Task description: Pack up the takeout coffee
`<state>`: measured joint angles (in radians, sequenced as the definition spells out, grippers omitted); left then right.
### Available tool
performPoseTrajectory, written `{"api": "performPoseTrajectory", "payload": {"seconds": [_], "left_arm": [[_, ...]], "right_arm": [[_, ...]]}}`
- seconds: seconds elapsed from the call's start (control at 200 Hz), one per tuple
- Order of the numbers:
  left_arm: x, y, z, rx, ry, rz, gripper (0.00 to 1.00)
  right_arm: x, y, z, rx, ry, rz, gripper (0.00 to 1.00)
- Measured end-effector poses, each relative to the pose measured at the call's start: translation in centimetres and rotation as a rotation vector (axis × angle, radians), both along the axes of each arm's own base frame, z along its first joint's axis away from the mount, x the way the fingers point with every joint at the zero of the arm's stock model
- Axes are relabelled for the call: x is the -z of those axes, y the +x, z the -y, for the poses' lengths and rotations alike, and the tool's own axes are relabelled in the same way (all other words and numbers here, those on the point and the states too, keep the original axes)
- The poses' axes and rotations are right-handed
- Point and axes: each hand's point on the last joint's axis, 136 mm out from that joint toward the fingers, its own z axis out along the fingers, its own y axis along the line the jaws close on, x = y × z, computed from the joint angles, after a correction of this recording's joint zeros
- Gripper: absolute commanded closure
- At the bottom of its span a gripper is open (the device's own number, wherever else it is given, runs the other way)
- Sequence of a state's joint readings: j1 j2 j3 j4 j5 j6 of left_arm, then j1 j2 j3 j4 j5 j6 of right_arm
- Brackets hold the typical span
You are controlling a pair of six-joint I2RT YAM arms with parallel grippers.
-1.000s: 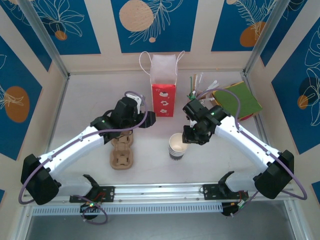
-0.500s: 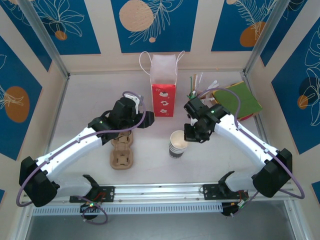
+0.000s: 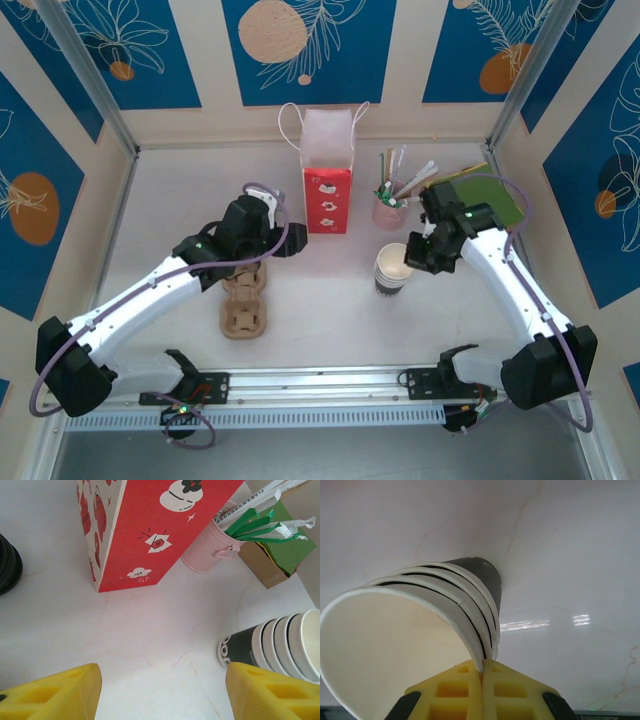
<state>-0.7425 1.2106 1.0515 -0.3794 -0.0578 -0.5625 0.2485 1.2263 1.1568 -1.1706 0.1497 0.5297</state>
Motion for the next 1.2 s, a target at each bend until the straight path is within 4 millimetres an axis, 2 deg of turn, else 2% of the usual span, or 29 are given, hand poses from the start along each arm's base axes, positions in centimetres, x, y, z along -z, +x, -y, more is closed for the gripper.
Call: {"api": "performPoseTrajectory", "payload": {"seconds": [0.25,0.41,0.525,0.575,0.73,1.2], "left_arm": [[0.3,-0.3,-0.4,0.009,0.030,-0.003,0.32],[-0.1,-0.6,-0.9,0.001,0.034,0.003,0.29],[-0.4,-0.8,-1.3,-0.007,0.035,0.009,0.25],[-0.5,-0.9,-1.4,-0.008,0.039,0.011,0.17],[-0.8,-1.1,-1.8,-0.011,0.041,0.019,0.02],[-1.2,-1.3,-2.2,-0.016,0.042,0.026,0.00]], "right_arm": [[0.5,0.7,4.8,0.155,-0.013,-0.007,0.95],[0.4,1.0,6.7,0.220,-0.002,0.000,0.95],[0.4,1.0,6.7,0.218,0.005,0.003,0.95],[0.4,1.0,6.6,0.214,0.007,0.003,0.95],[0.3,1.0,6.5,0.216,0.019,0.006,0.95],[-0.9,0.5,6.6,0.241,0.059,0.049,0.95]]}}
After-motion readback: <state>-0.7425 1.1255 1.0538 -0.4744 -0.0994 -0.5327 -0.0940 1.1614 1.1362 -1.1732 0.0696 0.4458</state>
